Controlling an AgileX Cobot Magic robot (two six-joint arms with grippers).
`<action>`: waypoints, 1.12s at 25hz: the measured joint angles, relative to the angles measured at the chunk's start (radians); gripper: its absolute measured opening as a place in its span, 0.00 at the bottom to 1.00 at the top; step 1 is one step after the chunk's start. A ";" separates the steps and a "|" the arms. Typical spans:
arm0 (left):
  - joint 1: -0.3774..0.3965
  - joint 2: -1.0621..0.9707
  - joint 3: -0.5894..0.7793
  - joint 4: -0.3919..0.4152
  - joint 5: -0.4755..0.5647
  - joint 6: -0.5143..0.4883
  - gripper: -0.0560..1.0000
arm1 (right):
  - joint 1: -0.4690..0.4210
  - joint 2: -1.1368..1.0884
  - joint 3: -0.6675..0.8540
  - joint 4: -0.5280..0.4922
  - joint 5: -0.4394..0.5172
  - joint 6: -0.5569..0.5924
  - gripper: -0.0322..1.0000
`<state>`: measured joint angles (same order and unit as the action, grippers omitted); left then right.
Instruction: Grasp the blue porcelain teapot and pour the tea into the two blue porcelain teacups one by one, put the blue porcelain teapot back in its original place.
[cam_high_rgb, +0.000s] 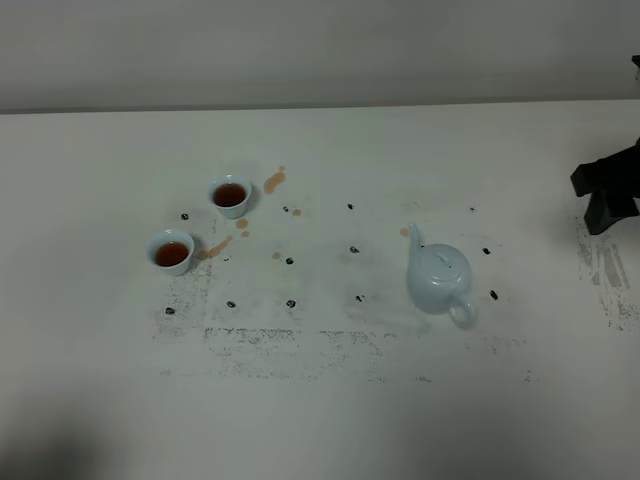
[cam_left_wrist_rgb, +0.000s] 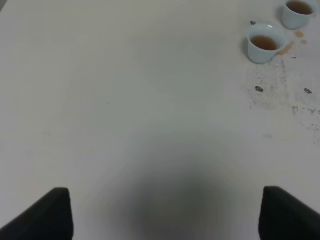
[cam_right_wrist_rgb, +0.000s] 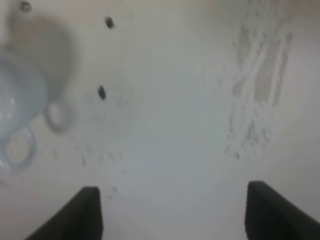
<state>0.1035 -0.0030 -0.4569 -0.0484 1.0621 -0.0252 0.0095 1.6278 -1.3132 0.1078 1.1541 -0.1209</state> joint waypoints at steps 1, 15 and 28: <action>0.000 0.000 0.000 0.000 0.000 0.000 0.74 | -0.006 -0.012 0.000 0.003 0.025 -0.006 0.59; 0.000 0.000 0.000 0.000 0.000 0.002 0.74 | -0.008 -0.595 0.365 0.012 0.064 -0.011 0.59; 0.000 0.000 0.000 0.000 0.000 0.002 0.74 | -0.008 -1.385 0.750 -0.149 0.052 0.245 0.59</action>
<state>0.1035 -0.0030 -0.4569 -0.0484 1.0621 -0.0237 0.0013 0.2424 -0.5629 -0.0409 1.2057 0.1238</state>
